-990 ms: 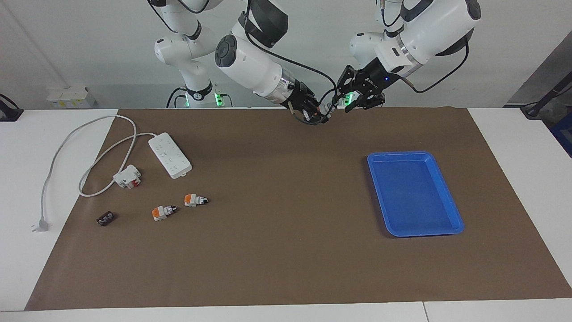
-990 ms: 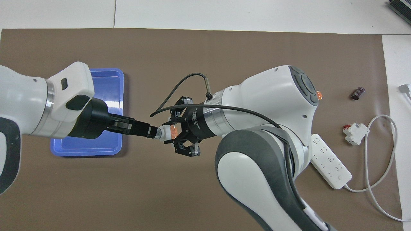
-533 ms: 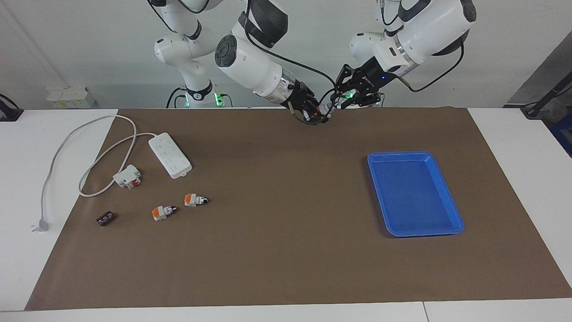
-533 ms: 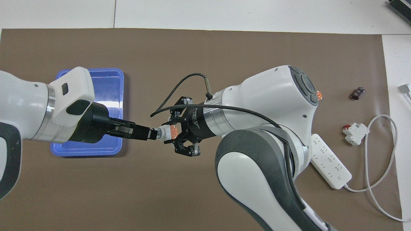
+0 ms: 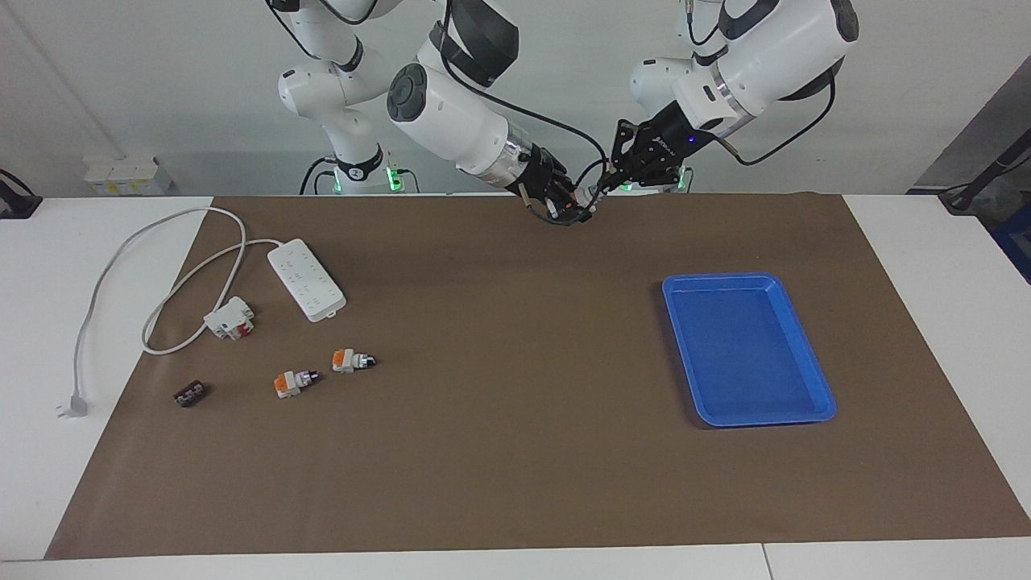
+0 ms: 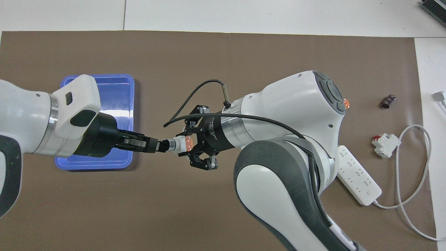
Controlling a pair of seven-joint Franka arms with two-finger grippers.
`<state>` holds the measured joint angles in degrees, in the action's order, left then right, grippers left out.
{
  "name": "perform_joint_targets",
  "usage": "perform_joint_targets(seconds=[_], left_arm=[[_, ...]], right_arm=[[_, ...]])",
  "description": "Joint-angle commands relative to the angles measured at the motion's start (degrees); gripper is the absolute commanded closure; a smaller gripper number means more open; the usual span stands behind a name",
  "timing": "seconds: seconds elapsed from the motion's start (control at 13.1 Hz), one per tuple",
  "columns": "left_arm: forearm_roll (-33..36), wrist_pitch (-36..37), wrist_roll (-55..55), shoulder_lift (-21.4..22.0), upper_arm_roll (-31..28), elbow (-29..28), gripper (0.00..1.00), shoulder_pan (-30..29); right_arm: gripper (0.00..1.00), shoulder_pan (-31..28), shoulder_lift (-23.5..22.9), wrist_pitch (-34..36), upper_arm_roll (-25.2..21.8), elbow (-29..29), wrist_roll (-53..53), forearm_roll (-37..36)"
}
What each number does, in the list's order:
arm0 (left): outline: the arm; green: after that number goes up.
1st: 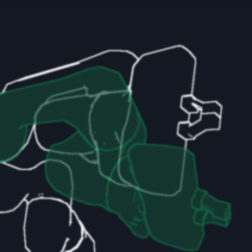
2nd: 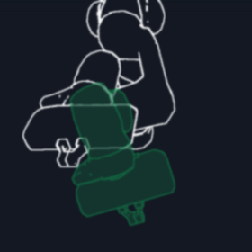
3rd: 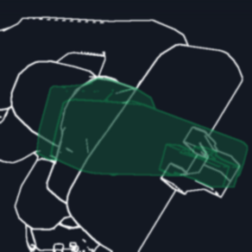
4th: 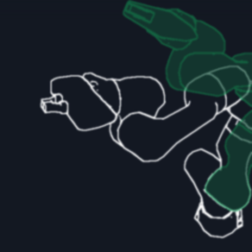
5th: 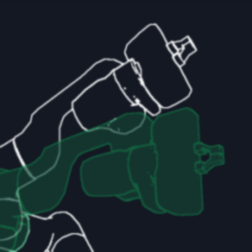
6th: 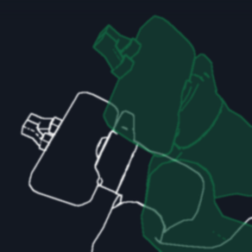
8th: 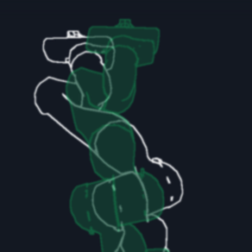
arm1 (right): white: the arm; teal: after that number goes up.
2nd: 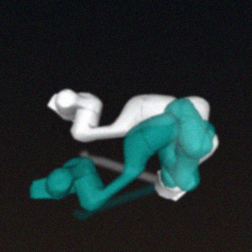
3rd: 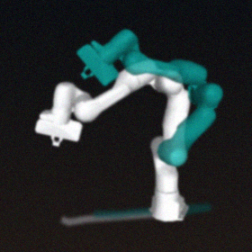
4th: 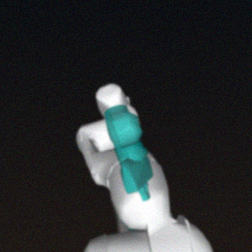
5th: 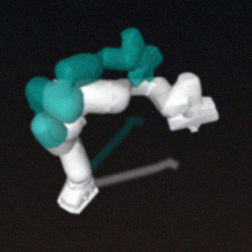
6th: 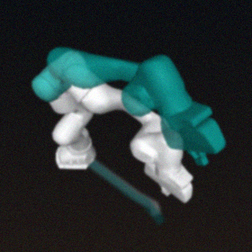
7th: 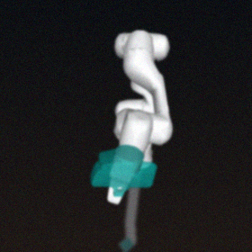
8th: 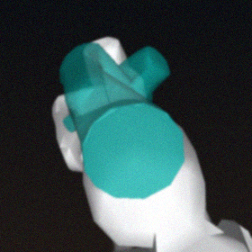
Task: Turn and place switch with both arms
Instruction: 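Grasp the switch with the left gripper and open the right gripper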
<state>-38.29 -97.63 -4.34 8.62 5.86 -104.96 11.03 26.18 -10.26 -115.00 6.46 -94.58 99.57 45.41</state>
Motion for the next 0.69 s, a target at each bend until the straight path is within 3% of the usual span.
perform_joint_targets(seconds=[0.0,0.61], left_arm=[[-2.05,-0.28,1.09,2.19,-0.41,-2.44,1.0,0.74],[-2.31,-0.37,34.62,2.28,0.64,-1.91,1.0,1.45]], right_arm=[[1.0,0.1,-0.37,-0.13,0.13,0.8,0.89,0.65],[1.0,0.1,-0.37,-0.13,0.13,0.8,0.98,0.65]])
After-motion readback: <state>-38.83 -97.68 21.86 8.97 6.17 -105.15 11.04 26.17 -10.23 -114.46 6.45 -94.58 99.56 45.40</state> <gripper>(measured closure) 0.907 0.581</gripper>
